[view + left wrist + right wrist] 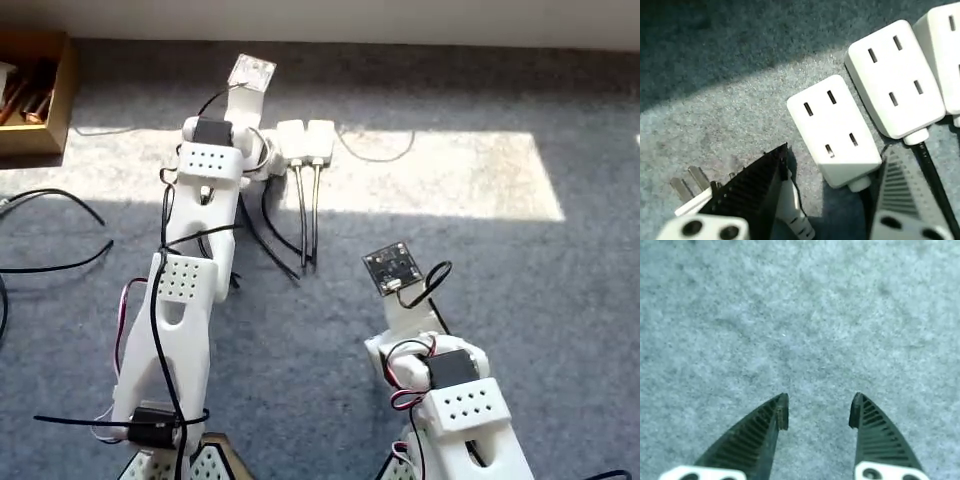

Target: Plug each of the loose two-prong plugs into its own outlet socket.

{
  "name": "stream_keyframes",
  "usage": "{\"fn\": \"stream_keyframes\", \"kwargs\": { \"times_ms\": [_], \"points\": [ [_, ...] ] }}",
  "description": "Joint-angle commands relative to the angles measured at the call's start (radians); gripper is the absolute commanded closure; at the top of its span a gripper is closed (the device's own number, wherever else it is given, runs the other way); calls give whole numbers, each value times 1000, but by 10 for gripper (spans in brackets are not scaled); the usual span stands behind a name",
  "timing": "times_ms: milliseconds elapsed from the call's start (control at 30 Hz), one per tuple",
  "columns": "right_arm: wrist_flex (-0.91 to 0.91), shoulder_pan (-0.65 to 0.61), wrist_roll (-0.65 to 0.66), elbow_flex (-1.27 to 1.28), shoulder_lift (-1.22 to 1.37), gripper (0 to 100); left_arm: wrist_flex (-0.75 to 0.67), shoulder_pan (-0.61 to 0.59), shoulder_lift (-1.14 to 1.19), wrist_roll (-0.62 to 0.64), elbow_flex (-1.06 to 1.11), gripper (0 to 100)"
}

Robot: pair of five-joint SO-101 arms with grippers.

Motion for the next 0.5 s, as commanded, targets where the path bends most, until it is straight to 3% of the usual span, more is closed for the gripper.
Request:
{"fn": "stream_keyframes", "kwargs": {
  "times_ms": [0, 167, 333, 467],
  "points": [
    [2, -7, -6, -10, 4, 793, 0, 18, 2, 9, -5, 733],
    [2, -7, -6, -10, 4, 793, -46, 15, 1, 9, -7, 887],
    [2, -7, -6, -10, 4, 793, -51, 22, 7, 9, -7, 813],
    [2, -7, -6, -10, 4, 793, -51, 13, 2, 3, -7, 886]
  ]
}}
